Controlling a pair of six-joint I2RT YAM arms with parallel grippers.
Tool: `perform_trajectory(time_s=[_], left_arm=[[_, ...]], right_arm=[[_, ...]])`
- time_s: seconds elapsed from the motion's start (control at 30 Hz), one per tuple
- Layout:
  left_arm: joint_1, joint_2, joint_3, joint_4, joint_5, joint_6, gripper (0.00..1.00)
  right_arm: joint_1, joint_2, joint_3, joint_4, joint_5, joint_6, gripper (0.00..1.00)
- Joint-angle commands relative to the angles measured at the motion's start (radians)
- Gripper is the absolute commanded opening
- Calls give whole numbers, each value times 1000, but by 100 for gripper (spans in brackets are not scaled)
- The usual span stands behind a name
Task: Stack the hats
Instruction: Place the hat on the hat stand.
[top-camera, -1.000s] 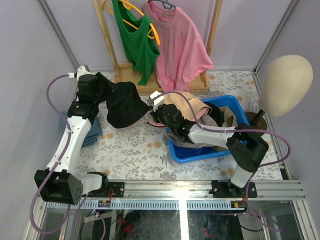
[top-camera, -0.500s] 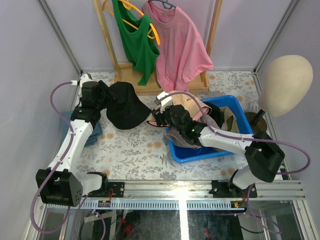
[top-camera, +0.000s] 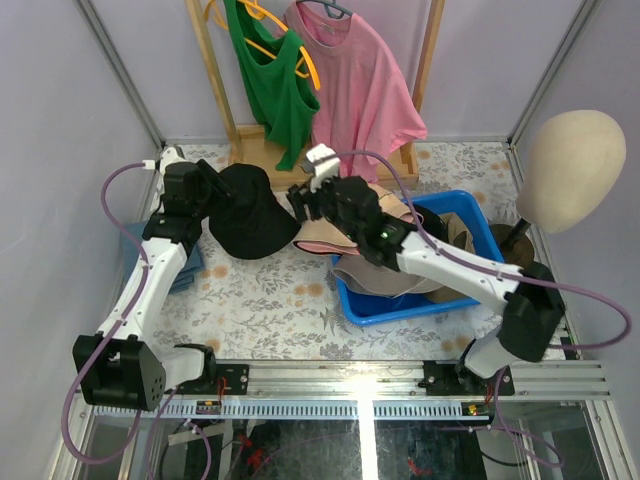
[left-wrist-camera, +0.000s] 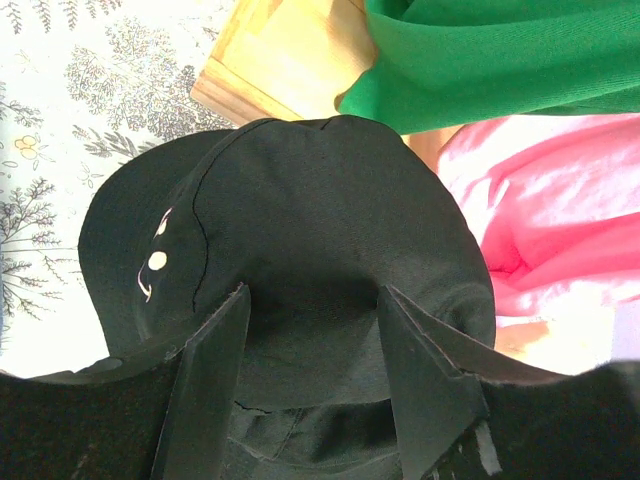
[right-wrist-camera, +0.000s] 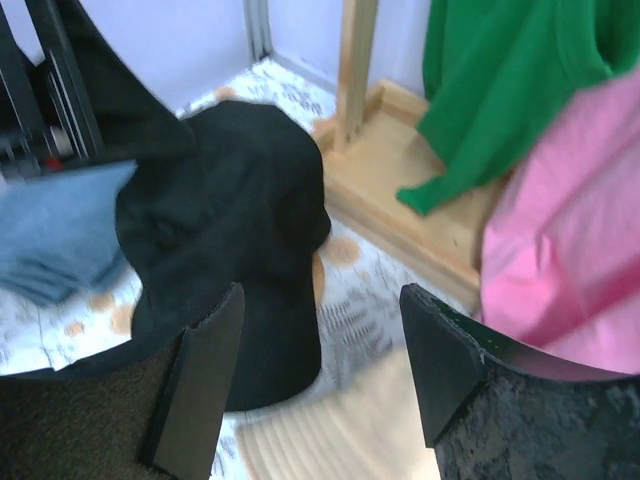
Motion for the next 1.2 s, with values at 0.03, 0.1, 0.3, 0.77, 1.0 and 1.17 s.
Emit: perform_trajectory(time_s=[0.03,0.1,0.3,0.77,1.0,1.17], left_arm=[[-1,11,43,49,6,5,53],[-1,12,45,48,5,12,53],[-1,49,73,41,16,27,53],[3,77,79,35,6,43,53],[4,86,79,30,0,35,53],[5,85,74,21,-8,33,52]], right_arm=[[8,223,319,-67,-92,18,72],[7,303,425,-94,-111,30,72],[-6,457,595,-144,-119,87,72],[-53,419,362,-42,-92,162,72],[-69,400,320,-33,-92,163,72],[-82,408,329,-56,-102,165,72]])
